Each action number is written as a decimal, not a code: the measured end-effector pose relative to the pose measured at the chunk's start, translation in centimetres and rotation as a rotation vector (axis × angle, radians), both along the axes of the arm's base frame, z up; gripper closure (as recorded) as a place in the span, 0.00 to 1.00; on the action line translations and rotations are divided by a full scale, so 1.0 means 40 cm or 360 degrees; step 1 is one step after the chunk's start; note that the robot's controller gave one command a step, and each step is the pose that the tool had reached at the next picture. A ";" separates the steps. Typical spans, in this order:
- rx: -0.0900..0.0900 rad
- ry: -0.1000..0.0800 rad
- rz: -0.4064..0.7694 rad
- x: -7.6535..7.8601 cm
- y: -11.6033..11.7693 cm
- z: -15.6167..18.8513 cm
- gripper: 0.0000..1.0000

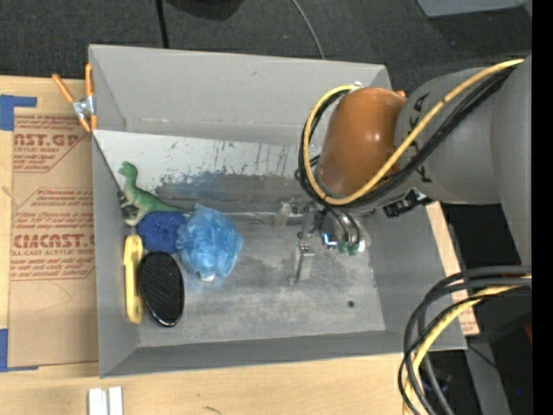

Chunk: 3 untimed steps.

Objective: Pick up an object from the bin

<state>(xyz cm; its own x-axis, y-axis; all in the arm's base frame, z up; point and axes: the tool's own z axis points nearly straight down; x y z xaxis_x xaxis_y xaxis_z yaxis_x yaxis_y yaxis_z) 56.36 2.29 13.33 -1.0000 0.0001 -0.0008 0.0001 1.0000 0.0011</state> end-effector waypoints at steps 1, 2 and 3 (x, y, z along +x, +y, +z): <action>0.0003 0.0001 -0.0109 -0.003 -0.077 -0.023 0.00; 0.0001 -0.0003 -0.0333 0.027 -0.190 -0.068 0.00; -0.0002 -0.0001 -0.0066 0.027 -0.139 -0.107 0.00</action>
Offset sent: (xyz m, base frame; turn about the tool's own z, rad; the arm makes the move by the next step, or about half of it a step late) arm 0.0128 -0.0821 -0.0304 0.2148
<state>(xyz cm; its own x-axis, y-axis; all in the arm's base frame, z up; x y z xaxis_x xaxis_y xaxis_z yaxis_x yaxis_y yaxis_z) 57.46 -3.29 9.05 -0.9991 0.0415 -0.0013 0.0415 0.9991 -0.0004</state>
